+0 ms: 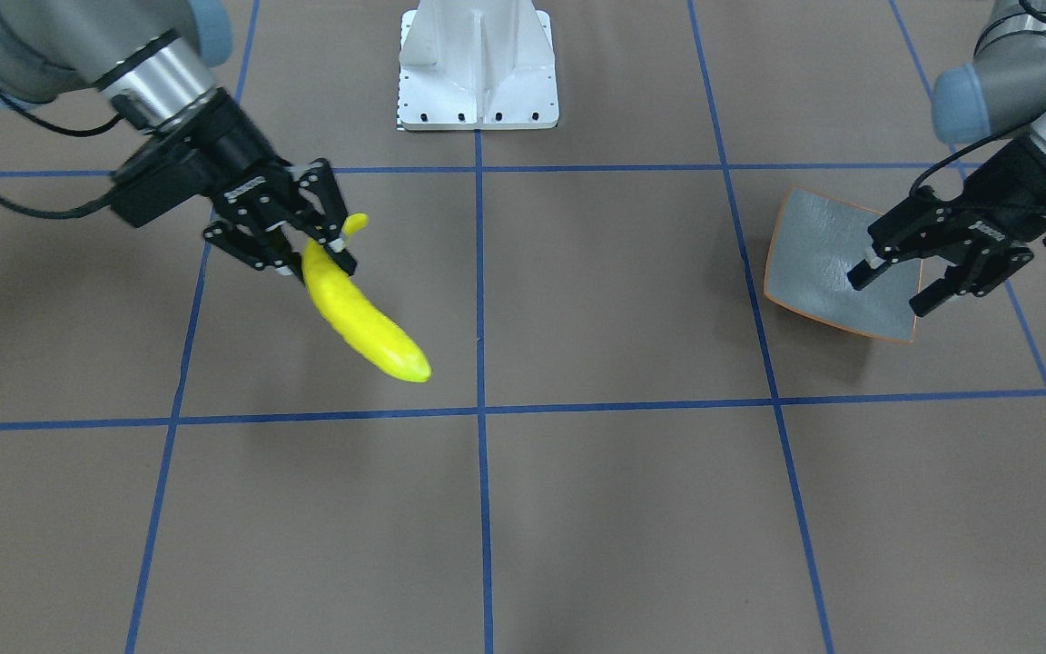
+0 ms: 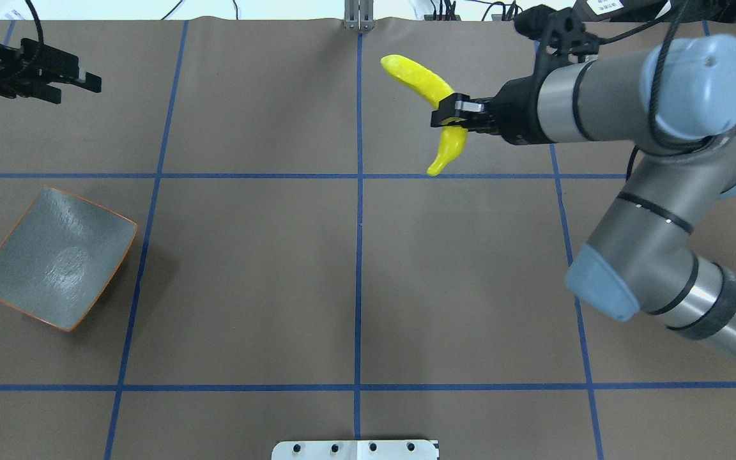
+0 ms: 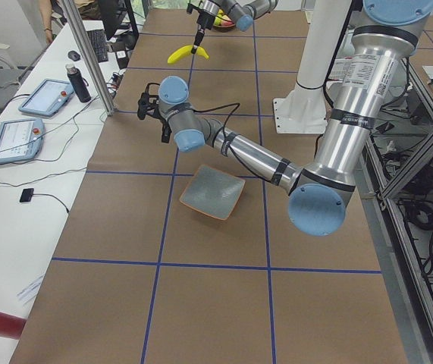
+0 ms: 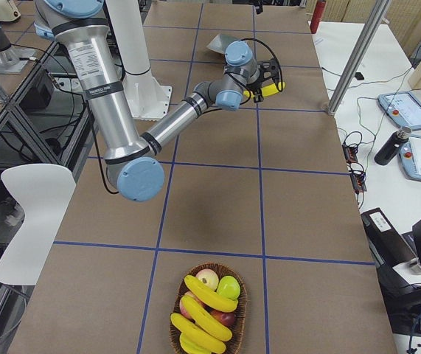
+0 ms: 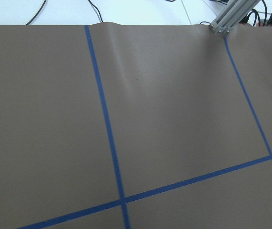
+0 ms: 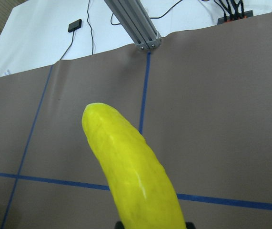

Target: Transfer all bananas from basket to plate

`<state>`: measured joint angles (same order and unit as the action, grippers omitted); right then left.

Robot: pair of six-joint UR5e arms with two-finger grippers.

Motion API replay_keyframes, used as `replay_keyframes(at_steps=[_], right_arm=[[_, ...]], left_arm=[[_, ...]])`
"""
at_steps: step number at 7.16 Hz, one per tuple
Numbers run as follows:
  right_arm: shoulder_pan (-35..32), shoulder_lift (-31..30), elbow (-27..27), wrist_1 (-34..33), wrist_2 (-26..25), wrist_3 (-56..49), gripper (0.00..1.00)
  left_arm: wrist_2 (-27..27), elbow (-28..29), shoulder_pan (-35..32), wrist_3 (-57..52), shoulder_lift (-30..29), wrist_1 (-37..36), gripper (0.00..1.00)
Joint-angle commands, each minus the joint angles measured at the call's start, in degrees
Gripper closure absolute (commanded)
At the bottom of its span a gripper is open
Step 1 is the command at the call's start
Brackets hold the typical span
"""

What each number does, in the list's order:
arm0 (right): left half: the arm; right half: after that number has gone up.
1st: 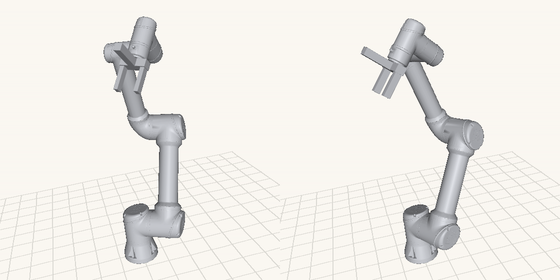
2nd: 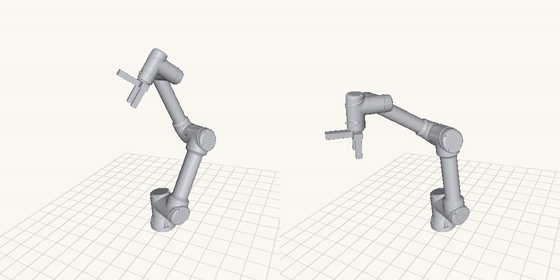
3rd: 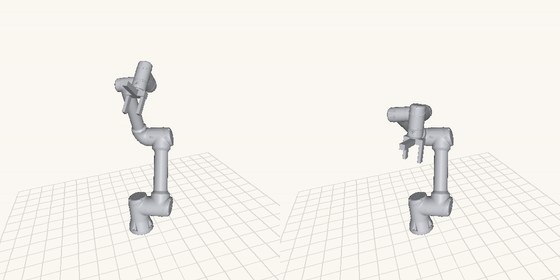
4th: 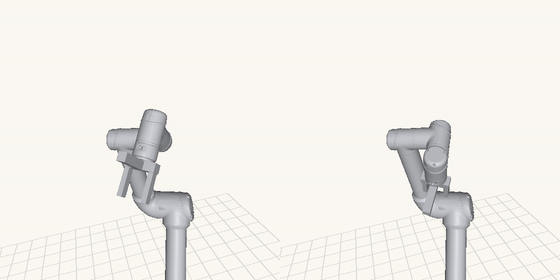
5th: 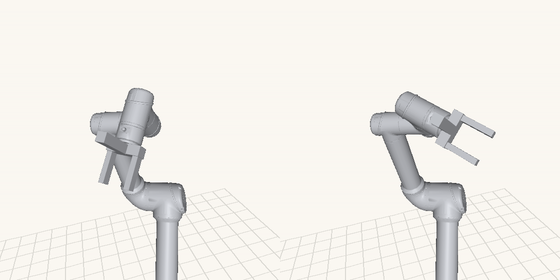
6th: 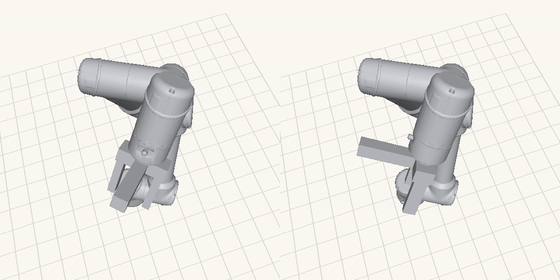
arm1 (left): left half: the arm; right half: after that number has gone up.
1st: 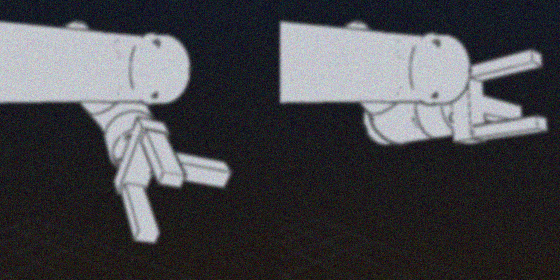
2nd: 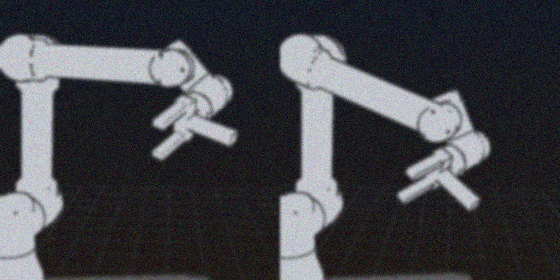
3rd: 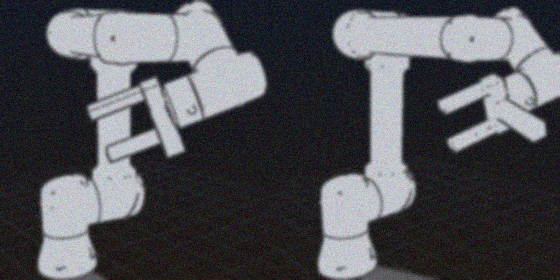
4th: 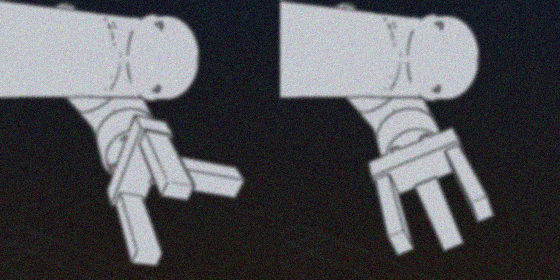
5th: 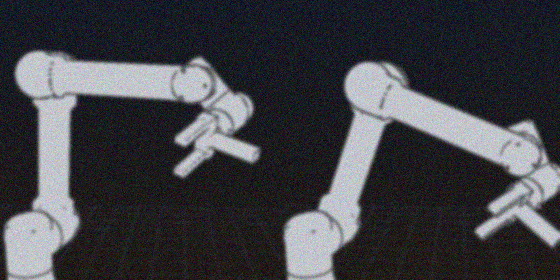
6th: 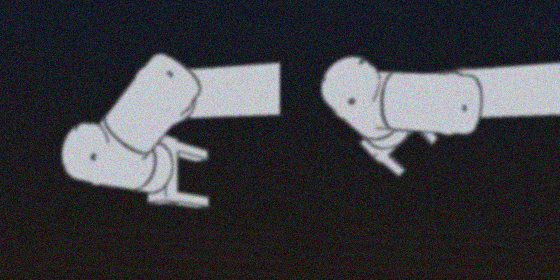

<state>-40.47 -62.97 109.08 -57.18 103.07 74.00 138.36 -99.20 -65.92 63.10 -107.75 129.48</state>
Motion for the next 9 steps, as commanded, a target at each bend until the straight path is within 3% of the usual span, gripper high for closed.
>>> replay_keyframes(at_steps=[1, 2, 5, 7, 9], right_arm=[[9.0, 4.2, -0.4, 0.1, -12.2, 2.8, 1.0], [11.4, 6.5, -1.1, -0.5, -16.4, 2.8, 1.0], [13.7, 11.1, -5.0, -0.6, -21.0, 2.8, 1.0], [13.9, 11.5, -4.8, -0.2, -21.4, 2.8, 1.0], [13.9, 11.6, -4.1, 0.0, -21.4, 2.8, 1.0]], left_arm=[[0.0, -0.2, 5.2, 24.8, -6.6, 0.2, 0.0], [-1.5, -0.2, 6.7, 33.3, -9.6, 0.3, 0.0], [-10.8, -1.8, 14.7, 42.5, -10.5, 7.1, 0.0], [-15.4, -1.8, 17.6, 55.7, -14.0, 9.0, 0.0], [-20.6, -1.4, 19.3, 58.0, -14.9, 9.0, 0.0]])
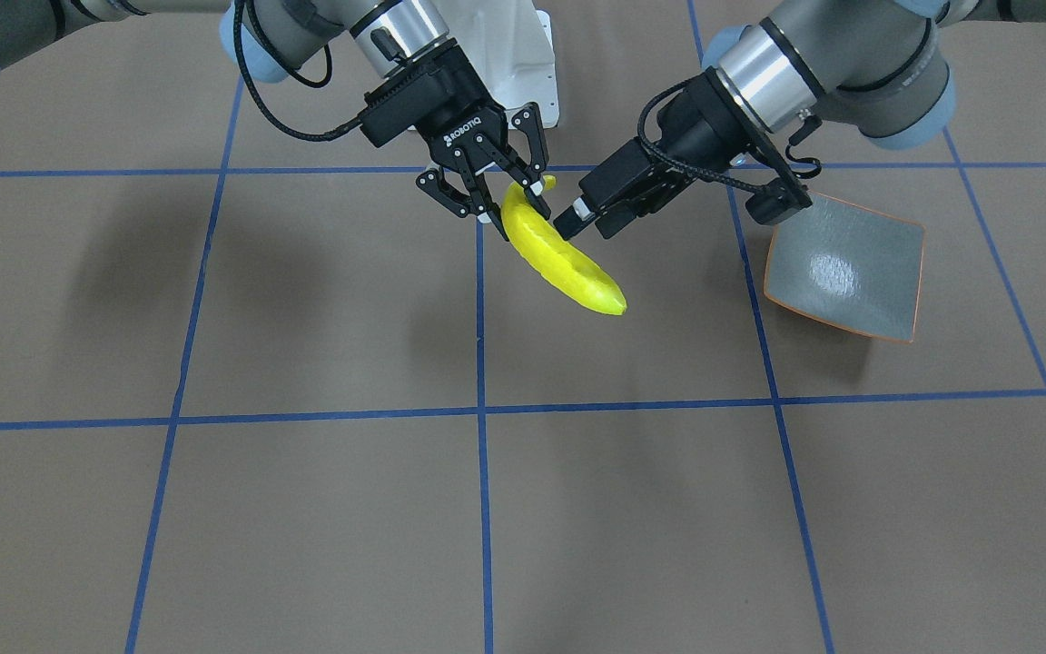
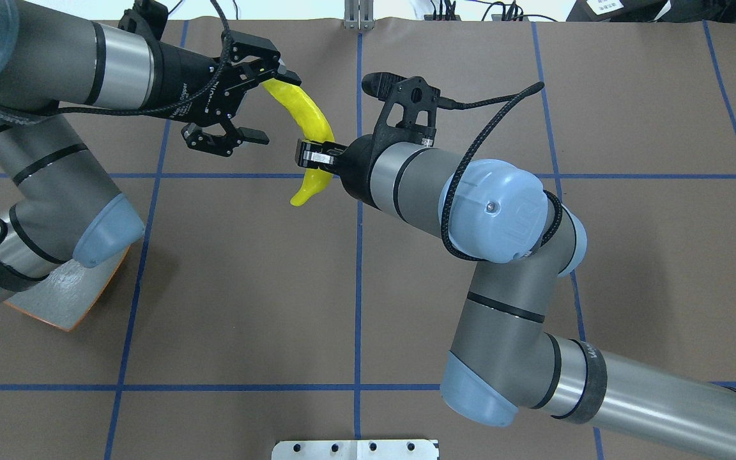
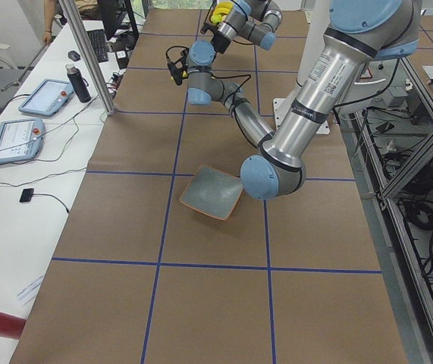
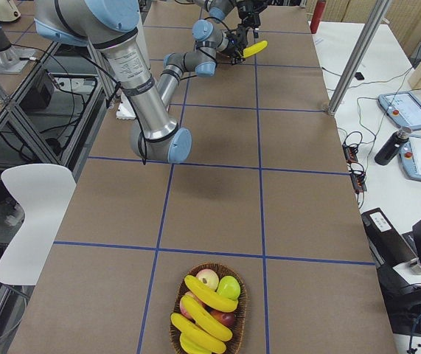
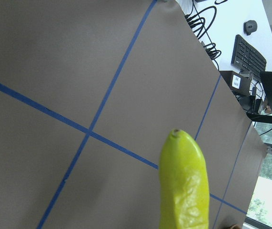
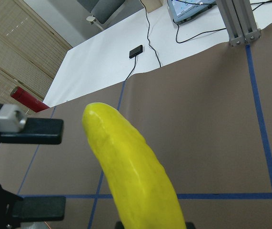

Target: Transfer all bananas from basket to plate

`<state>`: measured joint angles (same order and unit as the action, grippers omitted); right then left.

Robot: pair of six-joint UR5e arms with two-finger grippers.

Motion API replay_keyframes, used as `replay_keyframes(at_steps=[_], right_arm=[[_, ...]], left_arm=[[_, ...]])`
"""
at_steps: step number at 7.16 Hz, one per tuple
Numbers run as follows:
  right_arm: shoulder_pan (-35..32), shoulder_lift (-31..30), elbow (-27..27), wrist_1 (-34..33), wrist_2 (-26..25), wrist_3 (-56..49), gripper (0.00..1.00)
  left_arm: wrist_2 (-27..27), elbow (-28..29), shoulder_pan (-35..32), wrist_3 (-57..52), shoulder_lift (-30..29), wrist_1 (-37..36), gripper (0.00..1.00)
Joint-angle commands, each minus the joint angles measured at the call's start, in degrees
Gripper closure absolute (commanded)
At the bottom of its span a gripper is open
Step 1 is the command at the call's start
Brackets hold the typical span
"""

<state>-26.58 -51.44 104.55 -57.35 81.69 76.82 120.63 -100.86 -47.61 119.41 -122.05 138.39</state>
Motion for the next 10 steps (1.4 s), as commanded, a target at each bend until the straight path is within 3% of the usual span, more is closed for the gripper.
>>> replay_keyframes(at_steps=[1, 3, 4, 5, 8, 9, 10], right_arm=[[0.0, 0.1, 0.6, 0.1, -0.1, 0.0, 1.0], [0.1, 0.3, 1.0, 0.1, -0.6, 0.0, 1.0], [0.1, 0.4, 1.0, 0.1, -0.6, 0.0, 1.0], [0.2, 0.4, 1.0, 0.1, -0.6, 0.0, 1.0], [1.7, 0.1, 1.0, 0.2, -2.2, 0.0, 1.0], [2.0, 0.2, 1.4, 0.3, -2.2, 0.0, 0.8], [2.6, -0.2, 2.0, 0.3, -2.8, 0.4, 0.01]], left_arm=[[-3.1, 0.5, 1.0, 1.7, -0.6, 0.1, 0.0], [-3.3, 0.6, 1.5, 1.7, -0.6, 0.2, 0.0], [-4.0, 0.4, 1.8, 1.7, -0.6, 0.5, 0.1], [-4.1, 0.5, 2.2, 1.7, -0.6, 2.2, 0.32], [-4.1, 0.5, 2.3, 1.7, -0.6, 3.0, 0.77], [-4.8, 0.5, 2.3, 1.7, -0.5, 3.0, 1.0], [-4.8, 0.6, 2.3, 1.7, -0.4, 3.0, 1.0]])
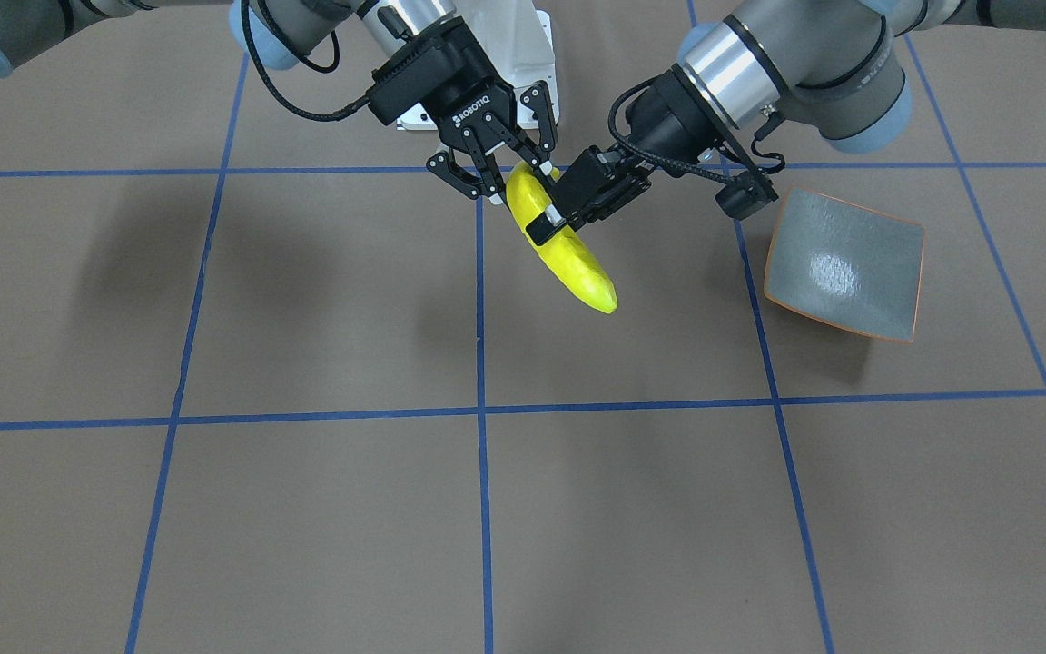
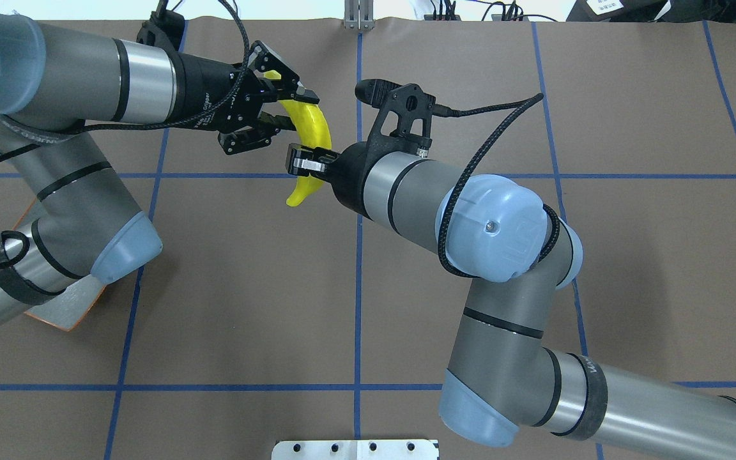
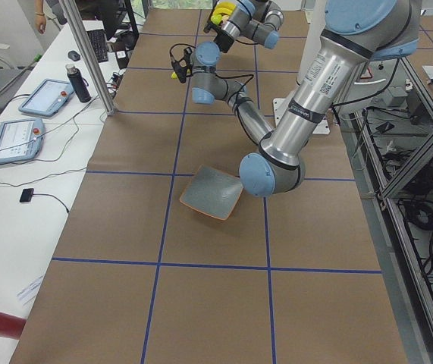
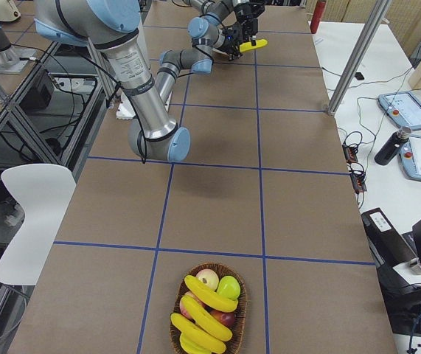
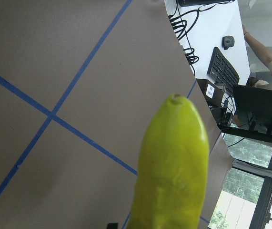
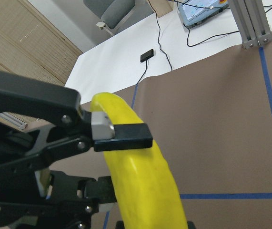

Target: Transfer all bananas from basket to plate

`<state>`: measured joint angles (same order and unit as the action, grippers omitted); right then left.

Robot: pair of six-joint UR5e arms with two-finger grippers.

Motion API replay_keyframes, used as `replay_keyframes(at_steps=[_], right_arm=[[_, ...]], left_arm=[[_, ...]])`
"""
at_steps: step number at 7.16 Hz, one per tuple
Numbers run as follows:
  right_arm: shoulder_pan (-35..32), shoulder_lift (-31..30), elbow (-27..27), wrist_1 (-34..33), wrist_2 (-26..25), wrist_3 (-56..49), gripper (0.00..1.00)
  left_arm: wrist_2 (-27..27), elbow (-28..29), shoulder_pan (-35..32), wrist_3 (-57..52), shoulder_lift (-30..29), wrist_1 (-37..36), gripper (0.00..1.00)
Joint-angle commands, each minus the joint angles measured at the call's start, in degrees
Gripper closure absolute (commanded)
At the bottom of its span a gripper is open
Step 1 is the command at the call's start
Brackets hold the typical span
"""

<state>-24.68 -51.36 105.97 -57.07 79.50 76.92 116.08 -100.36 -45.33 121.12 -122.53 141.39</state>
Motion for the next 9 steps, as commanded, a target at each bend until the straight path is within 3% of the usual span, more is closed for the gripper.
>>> replay_keyframes(at_steps=[1, 2, 5, 7, 9], right_arm=[[0.6, -0.7, 1.0, -0.1, -0.8, 2.2, 0.0], [0.3, -1.5, 2.4, -0.5, 0.0, 1.8, 0.0], [-4.7, -7.3, 5.6, -0.8, 10.6, 1.7, 0.0], [-11.4, -12.9, 5.6, -0.8, 19.7, 0.9, 0.0], [-17.4, -15.0, 6.5, -8.8, 24.7, -3.7, 0.0]], left_arm=[[-0.2, 0.1, 0.0, 0.0, 0.2, 0.1, 1.0], [-0.2, 0.1, -0.1, 0.0, 0.5, 0.1, 1.0], [-0.2, 0.0, -0.9, -2.3, 4.1, 0.0, 1.0], [0.4, -2.6, -1.3, -9.8, 13.5, -0.2, 1.0], [0.5, -8.2, -3.0, -18.9, 27.4, -0.3, 1.0]])
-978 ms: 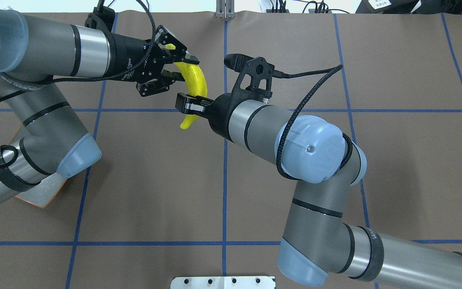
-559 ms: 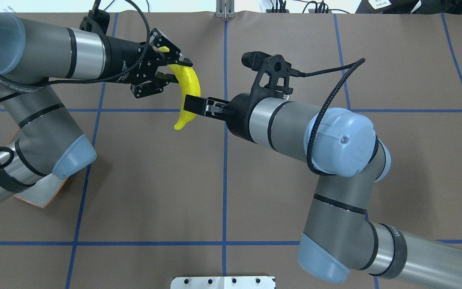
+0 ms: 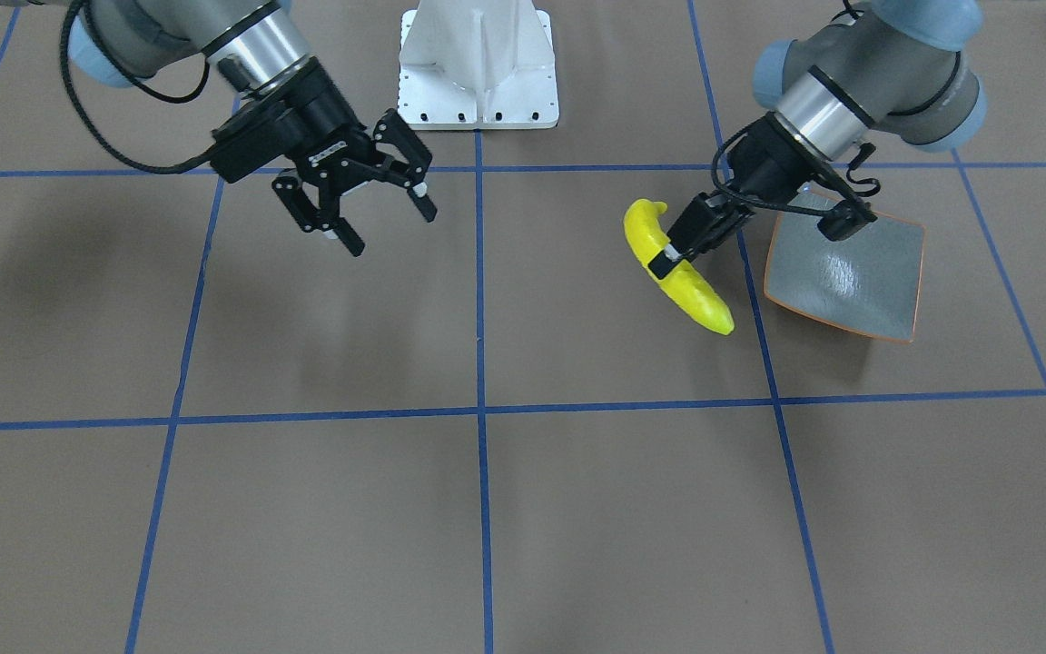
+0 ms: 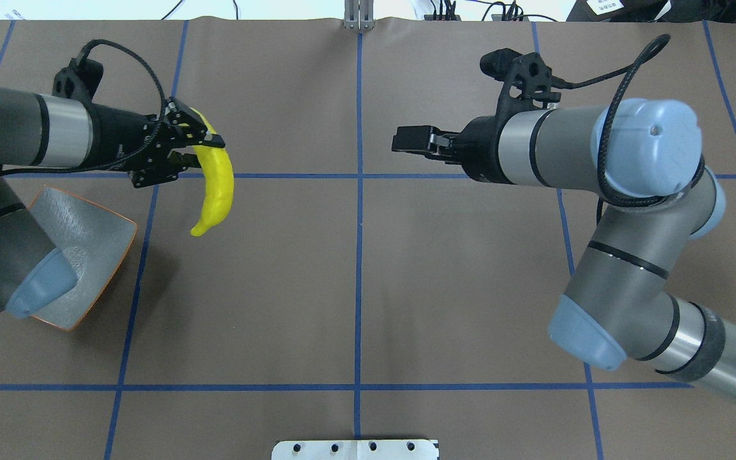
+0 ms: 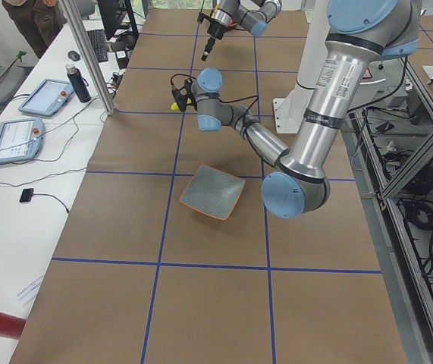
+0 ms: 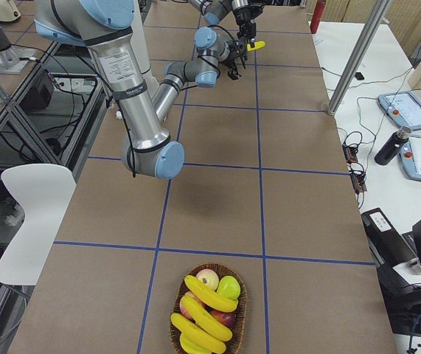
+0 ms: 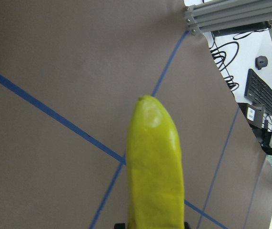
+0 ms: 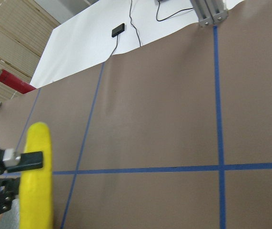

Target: Transfer all bananas from basket to plate

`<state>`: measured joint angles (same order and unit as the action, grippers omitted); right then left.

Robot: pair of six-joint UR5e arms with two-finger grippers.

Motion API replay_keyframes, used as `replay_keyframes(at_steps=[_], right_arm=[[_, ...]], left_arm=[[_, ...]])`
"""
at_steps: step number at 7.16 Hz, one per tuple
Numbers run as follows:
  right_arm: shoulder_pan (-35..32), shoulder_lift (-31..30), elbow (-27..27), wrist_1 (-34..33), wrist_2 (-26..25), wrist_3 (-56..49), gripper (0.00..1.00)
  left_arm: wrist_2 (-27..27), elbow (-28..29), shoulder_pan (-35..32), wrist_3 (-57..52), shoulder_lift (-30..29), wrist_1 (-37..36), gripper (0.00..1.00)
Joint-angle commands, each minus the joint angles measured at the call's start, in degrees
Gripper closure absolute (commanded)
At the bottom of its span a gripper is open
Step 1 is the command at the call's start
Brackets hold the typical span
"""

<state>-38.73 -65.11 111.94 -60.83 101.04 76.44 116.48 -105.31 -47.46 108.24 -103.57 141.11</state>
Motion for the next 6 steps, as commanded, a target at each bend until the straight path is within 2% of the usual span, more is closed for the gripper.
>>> replay_keyframes(at_steps=[1, 3, 6], right_arm=[[-4.1, -2.8, 0.6, -8.8, 3.2, -7.8, 0.0], [-7.7, -6.0, 0.7, -14.1, 6.9, -18.5, 0.0], [-15.6, -13.9, 0.6, -14.1, 16.4, -35.7, 0.0]], left_arm=[[-0.1, -3.5, -1.9, -11.8, 13.3, 0.0, 1.0], [-0.9, -1.3, -3.2, -25.8, 20.0, -0.3, 1.0], [-3.5, 4.5, -3.3, -39.4, 21.8, -0.3, 1.0]])
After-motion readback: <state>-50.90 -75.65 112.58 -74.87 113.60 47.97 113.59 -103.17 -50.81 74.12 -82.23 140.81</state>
